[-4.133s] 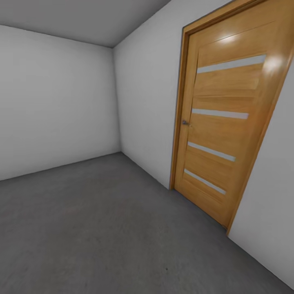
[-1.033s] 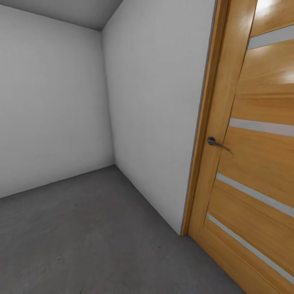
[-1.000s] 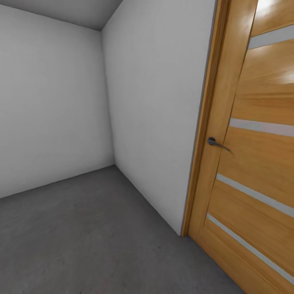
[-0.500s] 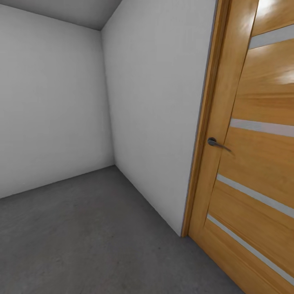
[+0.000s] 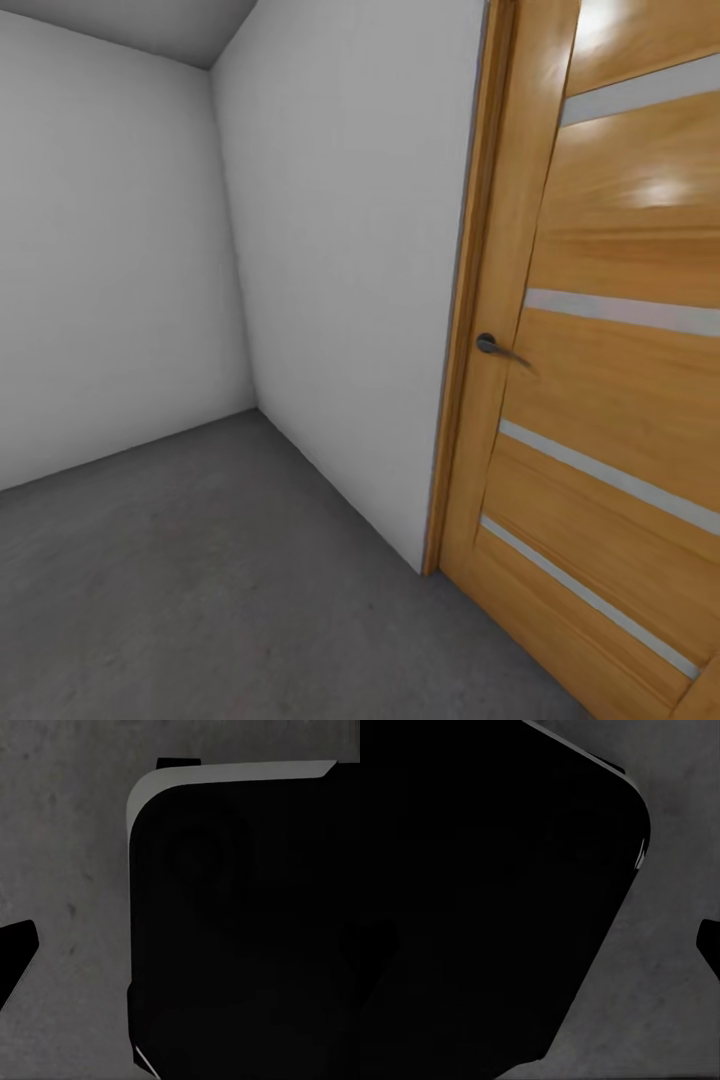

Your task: Move the two storage containers from the living room to the garage. In the garage, place one container on the floor and stack the other container on top of it (either order is fine).

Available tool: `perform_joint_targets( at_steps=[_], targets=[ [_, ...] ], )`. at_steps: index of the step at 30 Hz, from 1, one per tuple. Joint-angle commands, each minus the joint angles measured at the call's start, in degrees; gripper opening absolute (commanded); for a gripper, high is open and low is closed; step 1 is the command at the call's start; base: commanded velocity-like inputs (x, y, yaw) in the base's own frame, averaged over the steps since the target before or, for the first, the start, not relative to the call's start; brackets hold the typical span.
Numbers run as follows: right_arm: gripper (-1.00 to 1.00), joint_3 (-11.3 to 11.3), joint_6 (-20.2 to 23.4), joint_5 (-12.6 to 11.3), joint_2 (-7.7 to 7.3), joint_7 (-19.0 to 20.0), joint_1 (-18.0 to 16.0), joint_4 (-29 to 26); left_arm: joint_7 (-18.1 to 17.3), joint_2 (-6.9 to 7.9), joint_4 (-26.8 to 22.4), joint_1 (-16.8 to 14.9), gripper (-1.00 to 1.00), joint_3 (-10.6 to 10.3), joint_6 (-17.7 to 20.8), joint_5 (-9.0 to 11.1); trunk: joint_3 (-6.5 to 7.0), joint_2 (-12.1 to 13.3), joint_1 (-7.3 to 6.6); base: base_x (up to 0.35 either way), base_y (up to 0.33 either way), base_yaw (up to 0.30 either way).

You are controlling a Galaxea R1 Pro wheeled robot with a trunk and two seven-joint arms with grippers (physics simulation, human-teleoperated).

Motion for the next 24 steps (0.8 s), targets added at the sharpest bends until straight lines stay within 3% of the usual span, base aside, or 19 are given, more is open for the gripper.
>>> perform_joint_targets(
  at_steps=[1,24],
  targets=[
    [1.00,0.47,-0.19,-0.60,0.00,0.04,-0.01,0.01,0.04,0.00,-0.02,-0.01,1.00,0.03,0.01,0.09,-0.05,-0.02,0.00,0.000,0.000,-0.268],
    [1.00,0.47,-0.12,-0.61,0.00,0.04,-0.01,0.01,0.05,0.00,-0.09,-0.01,1.00,0.03,0.01,0.09,-0.05,-0.02,0.00,0.000,0.000,-0.269]
  ],
)
